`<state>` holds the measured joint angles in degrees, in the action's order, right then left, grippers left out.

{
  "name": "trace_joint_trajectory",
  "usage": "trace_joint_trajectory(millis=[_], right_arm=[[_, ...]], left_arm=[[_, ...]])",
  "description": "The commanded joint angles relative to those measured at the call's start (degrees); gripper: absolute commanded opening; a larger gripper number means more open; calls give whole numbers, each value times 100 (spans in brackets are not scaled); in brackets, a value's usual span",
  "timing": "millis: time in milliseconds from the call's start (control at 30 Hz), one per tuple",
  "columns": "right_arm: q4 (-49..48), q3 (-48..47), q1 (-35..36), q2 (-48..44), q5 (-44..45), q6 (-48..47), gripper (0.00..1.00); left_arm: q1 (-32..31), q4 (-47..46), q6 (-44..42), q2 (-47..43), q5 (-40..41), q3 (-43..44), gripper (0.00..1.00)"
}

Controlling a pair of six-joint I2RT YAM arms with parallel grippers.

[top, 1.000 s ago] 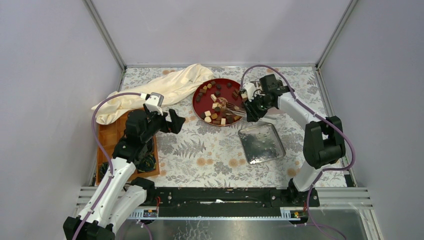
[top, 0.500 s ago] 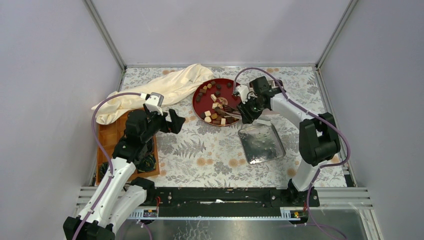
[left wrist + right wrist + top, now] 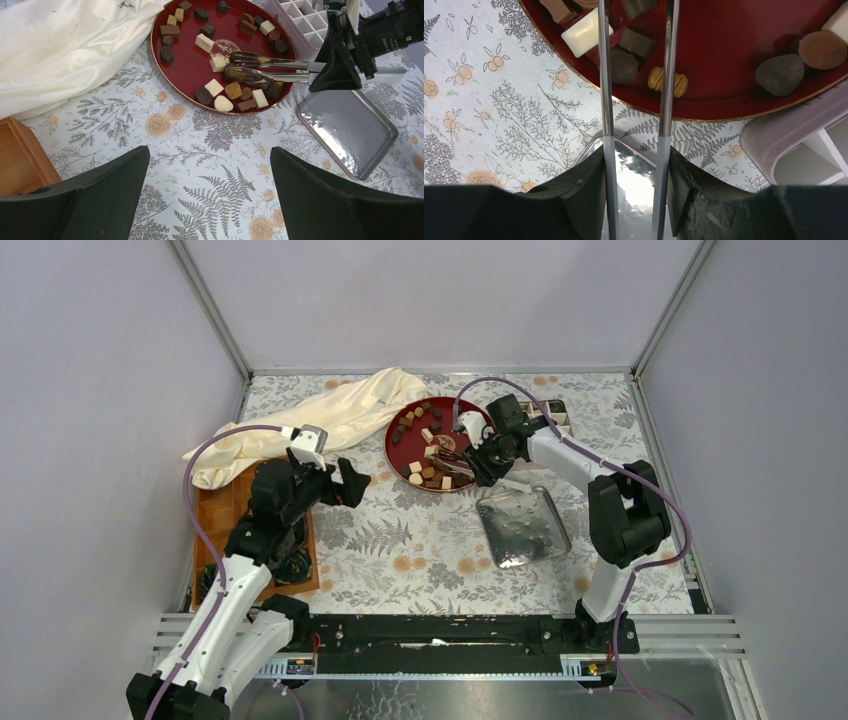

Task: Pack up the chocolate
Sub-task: Pick up the fake chocolate from the plate.

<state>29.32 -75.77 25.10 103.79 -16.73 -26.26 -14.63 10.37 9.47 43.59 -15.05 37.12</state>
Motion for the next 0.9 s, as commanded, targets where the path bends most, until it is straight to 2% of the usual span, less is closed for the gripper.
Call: trace_joint_trajectory(millis=[0,367,633,867], right_arm=[[-172,-306,124,27,143,69,48],[-196,-276,126,-86,125,77,37],[-227,-243,126,-254,139,83,20],[-319,-154,118,-474,214,77,12]], left_arm=[[-4,-163,-33,-10,23,-28,99],[-4,-159,-33,-25,26,-24,99],[-2,-161,-33,-29,43,-30,99],[-4,-159,-33,-29,39,-30,99]])
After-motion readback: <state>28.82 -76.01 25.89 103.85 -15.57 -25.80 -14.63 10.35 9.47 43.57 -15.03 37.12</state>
